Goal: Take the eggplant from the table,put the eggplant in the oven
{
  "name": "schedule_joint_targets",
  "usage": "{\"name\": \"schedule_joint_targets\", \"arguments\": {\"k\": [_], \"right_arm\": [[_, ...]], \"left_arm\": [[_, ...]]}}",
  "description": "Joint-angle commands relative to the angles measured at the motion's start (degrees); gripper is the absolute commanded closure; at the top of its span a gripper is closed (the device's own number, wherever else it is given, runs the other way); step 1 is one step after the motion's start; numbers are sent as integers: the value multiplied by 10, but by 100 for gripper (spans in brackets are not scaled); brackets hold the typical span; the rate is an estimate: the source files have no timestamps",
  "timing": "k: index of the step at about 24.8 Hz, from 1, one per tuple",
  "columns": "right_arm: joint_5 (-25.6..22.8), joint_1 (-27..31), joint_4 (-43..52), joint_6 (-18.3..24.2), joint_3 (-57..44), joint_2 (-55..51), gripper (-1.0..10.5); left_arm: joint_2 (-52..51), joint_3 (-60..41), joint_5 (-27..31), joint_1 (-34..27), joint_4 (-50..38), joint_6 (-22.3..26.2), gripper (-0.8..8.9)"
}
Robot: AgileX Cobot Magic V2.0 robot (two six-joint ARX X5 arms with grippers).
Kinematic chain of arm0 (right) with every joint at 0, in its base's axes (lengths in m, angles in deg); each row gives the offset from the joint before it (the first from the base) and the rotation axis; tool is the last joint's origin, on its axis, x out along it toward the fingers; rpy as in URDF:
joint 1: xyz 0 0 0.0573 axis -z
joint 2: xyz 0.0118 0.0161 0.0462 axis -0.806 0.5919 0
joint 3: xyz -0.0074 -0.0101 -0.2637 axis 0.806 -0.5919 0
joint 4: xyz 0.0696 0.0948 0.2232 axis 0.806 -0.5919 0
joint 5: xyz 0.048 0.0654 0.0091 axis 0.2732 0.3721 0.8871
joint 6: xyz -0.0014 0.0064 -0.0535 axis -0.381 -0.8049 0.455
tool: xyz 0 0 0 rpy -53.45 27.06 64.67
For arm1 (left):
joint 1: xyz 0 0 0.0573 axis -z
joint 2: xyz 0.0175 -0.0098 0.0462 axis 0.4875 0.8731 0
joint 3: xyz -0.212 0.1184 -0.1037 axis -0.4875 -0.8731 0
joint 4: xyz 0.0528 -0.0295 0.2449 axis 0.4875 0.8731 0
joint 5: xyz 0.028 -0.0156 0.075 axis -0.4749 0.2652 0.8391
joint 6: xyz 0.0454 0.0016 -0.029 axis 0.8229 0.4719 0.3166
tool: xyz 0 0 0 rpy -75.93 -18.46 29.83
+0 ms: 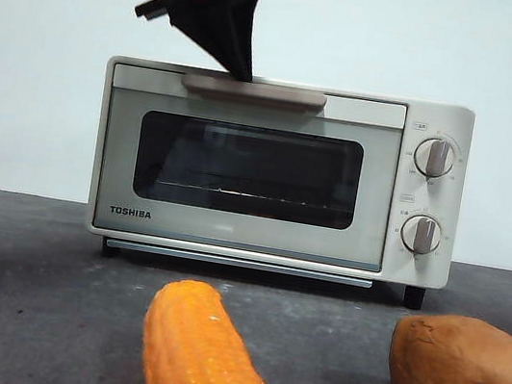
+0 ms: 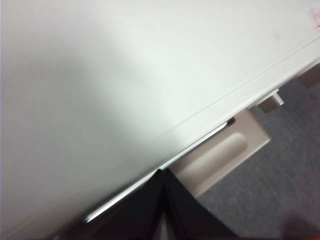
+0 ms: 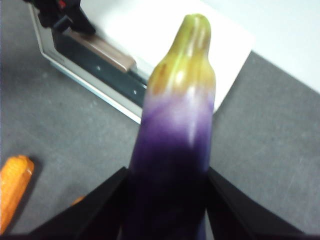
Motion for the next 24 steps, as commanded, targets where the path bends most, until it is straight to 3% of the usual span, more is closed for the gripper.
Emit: {"name": "schedule_joint_targets", "arguments": {"k": [1,9,15,21,24], "right_arm": [[-4,-7,-42,-25,-18,-10,781],[-5,-7,-42,-34,-44,-21,781],[-19,-7,-42,-34,-44,-21,781],[-13,-7,-41,-28,-44,-11,781],[-12,-7,-31,-16,-44,4,781]], "left_arm": [[19,16,3,14,28,27,807],[25,16,7,45,96,33,807],[24,18,7,105,220,44,807],[23,18,8,130,226,47,807],[22,16,42,114,226,43,807]]}}
